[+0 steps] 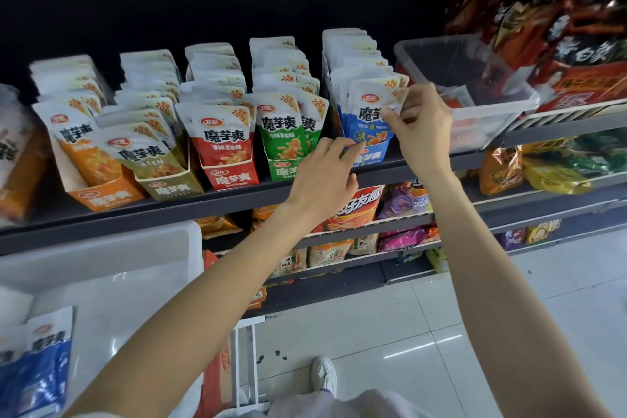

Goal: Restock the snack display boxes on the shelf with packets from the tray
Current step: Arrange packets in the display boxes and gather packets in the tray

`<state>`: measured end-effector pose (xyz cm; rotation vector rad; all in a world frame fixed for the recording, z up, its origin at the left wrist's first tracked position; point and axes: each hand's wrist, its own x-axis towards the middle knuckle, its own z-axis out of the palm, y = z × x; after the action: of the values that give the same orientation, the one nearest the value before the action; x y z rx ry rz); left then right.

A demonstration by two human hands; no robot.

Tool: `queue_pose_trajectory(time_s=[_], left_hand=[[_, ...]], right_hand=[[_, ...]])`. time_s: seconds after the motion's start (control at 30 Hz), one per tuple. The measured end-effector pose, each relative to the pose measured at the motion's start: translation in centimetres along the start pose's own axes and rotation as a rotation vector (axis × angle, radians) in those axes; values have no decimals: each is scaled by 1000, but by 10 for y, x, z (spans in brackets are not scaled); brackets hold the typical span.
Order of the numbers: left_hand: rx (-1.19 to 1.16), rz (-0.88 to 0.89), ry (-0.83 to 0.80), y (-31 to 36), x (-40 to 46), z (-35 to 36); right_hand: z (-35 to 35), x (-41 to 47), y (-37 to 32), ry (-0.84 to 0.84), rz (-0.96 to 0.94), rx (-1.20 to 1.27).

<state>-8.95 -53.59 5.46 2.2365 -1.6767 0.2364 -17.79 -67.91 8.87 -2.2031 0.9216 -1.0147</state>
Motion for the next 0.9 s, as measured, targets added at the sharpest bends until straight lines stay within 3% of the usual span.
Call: queue_pose_trajectory(time_s=[0.2, 0.27, 0.4, 0.5, 0.57, 0.67, 0.73, 0.8, 0.9], left_hand=[[-210, 49, 13, -8, -32, -22], [-305, 57, 97, -12, -55, -34], [-399, 11, 395, -42, -127, -52], [-365, -154, 554, -83, -199, -67], [-284, -296, 565, -113, -251, -77], [-113, -592, 381, -158, -329, -85], [18, -783, 174, -187, -375, -81], [-6, -965, -60, -210, -407, -77], [-32, -1051, -329, -230, -426, -72]], right_hand=[[-8, -57, -26, 240, 41, 175], [-3, -85, -48, 228, 59, 296], [24, -135, -92, -67, 51, 454], [56, -166, -123, -443, 18, 485], [83, -185, -144, -696, -68, 428], [136, -217, -177, -966, -269, 282], [176, -242, -195, -1064, -378, 233], [219, -266, -210, -1139, -485, 158], [281, -295, -222, -1238, -635, -45]])
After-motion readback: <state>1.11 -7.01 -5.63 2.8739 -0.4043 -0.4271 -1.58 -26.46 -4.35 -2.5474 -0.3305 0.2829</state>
